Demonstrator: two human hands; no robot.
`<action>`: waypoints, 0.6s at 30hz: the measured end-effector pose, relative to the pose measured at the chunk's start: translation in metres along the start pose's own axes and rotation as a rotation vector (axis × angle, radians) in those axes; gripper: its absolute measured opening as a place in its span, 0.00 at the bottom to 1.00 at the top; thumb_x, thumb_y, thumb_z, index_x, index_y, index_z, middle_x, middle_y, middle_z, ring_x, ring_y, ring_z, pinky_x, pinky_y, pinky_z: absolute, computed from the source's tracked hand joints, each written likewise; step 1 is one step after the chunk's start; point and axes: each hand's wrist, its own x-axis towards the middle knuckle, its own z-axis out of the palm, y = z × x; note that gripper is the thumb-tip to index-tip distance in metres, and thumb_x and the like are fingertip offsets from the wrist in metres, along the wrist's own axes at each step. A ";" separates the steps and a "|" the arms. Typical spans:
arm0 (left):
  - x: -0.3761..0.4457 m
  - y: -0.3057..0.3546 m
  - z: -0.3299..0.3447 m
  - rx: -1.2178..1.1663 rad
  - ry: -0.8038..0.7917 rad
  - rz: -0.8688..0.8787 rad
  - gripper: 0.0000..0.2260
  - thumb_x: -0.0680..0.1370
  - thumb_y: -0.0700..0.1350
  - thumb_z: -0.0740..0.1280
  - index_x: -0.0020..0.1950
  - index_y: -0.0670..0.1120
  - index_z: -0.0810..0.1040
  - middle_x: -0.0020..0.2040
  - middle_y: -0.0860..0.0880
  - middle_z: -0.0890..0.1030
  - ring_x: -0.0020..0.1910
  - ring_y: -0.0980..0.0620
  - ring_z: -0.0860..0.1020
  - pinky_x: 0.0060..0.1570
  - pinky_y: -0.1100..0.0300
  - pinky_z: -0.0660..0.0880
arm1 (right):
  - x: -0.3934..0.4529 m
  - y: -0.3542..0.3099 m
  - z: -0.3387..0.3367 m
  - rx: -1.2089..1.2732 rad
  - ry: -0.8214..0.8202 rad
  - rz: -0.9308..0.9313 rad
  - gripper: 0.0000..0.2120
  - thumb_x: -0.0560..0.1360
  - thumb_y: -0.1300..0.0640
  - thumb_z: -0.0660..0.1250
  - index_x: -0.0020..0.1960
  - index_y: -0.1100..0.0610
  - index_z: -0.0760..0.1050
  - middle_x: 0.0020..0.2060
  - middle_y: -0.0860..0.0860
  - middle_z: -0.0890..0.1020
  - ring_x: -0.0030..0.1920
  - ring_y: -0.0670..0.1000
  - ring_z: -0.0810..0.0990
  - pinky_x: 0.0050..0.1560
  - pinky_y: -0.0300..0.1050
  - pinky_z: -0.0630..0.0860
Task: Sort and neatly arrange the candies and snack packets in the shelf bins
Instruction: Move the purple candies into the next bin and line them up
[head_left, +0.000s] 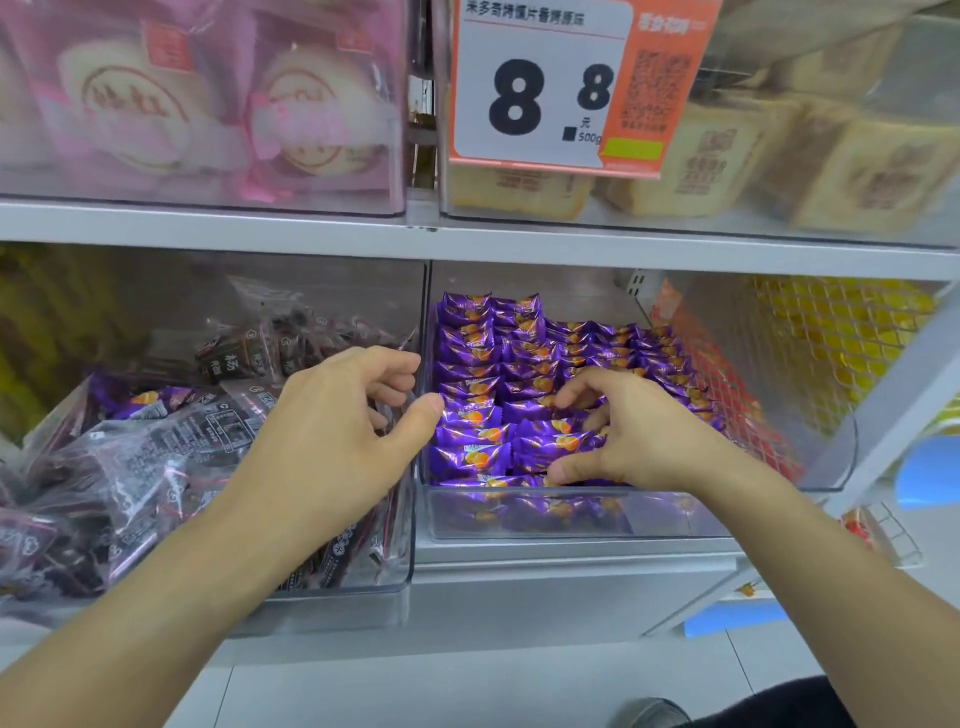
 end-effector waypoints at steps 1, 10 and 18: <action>0.000 0.000 0.000 0.012 0.005 0.004 0.17 0.75 0.52 0.69 0.63 0.52 0.79 0.47 0.60 0.79 0.42 0.65 0.77 0.40 0.79 0.70 | -0.001 0.000 -0.002 0.007 0.004 0.005 0.27 0.58 0.42 0.83 0.52 0.45 0.76 0.48 0.39 0.77 0.46 0.42 0.79 0.37 0.33 0.69; -0.002 0.000 0.002 0.058 0.002 0.039 0.18 0.76 0.53 0.67 0.65 0.51 0.78 0.48 0.60 0.78 0.43 0.64 0.77 0.40 0.77 0.71 | 0.003 0.000 0.004 0.043 0.017 -0.092 0.11 0.66 0.51 0.81 0.46 0.46 0.83 0.50 0.43 0.80 0.45 0.40 0.79 0.48 0.43 0.78; -0.002 -0.001 0.002 0.037 0.005 0.037 0.18 0.75 0.53 0.67 0.64 0.51 0.79 0.48 0.59 0.79 0.43 0.63 0.78 0.42 0.72 0.73 | 0.002 0.000 0.005 0.083 -0.004 -0.065 0.10 0.70 0.55 0.78 0.50 0.48 0.84 0.49 0.42 0.82 0.39 0.43 0.81 0.46 0.38 0.78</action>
